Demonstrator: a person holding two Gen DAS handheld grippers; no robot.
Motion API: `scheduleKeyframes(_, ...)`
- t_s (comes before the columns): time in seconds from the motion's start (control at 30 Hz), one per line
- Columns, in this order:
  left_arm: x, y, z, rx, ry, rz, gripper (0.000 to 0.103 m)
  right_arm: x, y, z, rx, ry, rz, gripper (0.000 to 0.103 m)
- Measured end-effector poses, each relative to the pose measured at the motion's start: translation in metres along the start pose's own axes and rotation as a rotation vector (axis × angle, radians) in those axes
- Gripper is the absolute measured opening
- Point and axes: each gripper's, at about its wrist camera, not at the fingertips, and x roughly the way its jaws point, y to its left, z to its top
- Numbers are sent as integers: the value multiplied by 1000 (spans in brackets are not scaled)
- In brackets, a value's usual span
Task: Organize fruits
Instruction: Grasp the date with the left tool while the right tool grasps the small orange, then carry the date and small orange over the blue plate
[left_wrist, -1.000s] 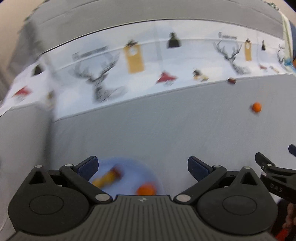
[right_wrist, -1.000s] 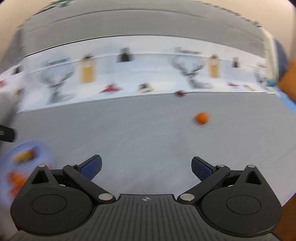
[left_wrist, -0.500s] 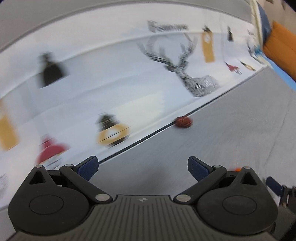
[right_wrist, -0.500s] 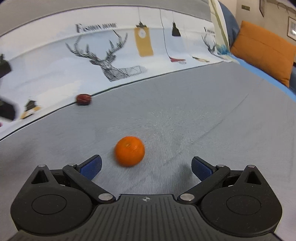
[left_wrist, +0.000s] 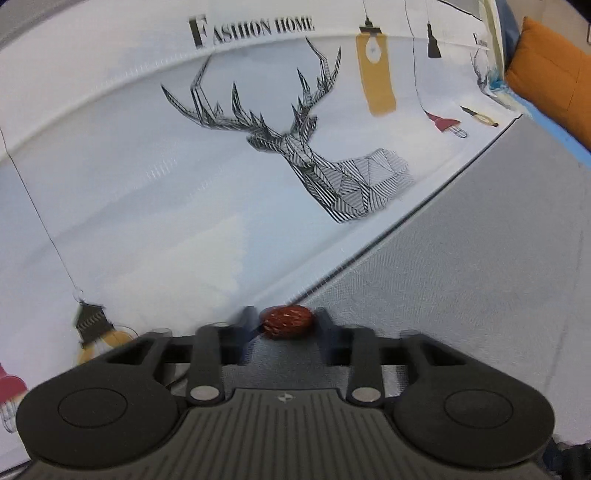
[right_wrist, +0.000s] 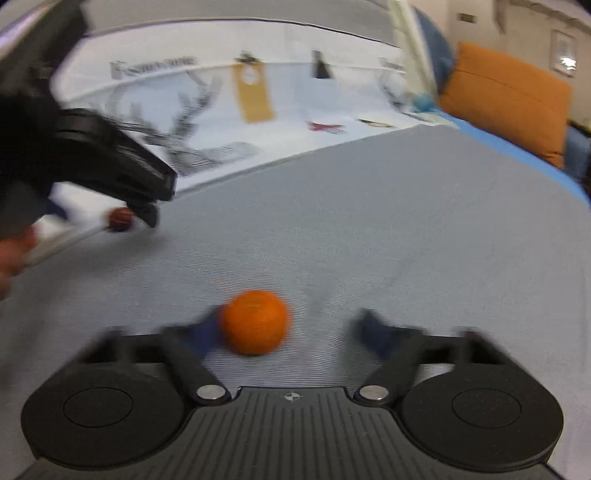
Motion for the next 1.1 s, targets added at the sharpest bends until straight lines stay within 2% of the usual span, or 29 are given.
scheduleKeyframes(0.07,-11,7,-4,-34,-37,3,35,-4,6,-1,-59,-35,-11,36)
scheduleKeyframes(0.17,-42,15,-20,-37,-31,59,35,-10,-2,3,-12,-82,-8,36)
scheduleKeyframes(0.3,-108,34,-59,-69,30,161,35,-23,-7,2,-7,-140,-17,36)
scheduleKeyframes(0.37,-154,52,-88,-144,68,207,35,-41,-2,2,-62,-149,-44,36)
scheduleKeyframes(0.4,-173,58,-102,-163,83,214,35,-60,-3,5,-53,-164,-25,36)
scheduleKeyframes(0.53,-257,74,-160,-189,111,273,35,-140,-10,14,-49,-200,163,36)
scheduleKeyframes(0.6,-293,80,-184,-206,111,282,35,-187,-15,8,-73,-198,271,36)
scheduleKeyframes(0.73,-364,83,-235,-272,98,300,35,-270,-19,-15,-175,-182,433,37)
scheduleKeyframes(0.8,-399,83,-263,-289,88,320,35,-303,-20,-27,-203,-142,506,37)
scheduleKeyframes(0.93,-453,82,-320,-312,92,338,35,-363,-16,-59,-239,0,662,37)
scheduleKeyframes(1.1,-506,84,-388,-366,82,363,35,-430,-3,-96,-393,35,769,37)
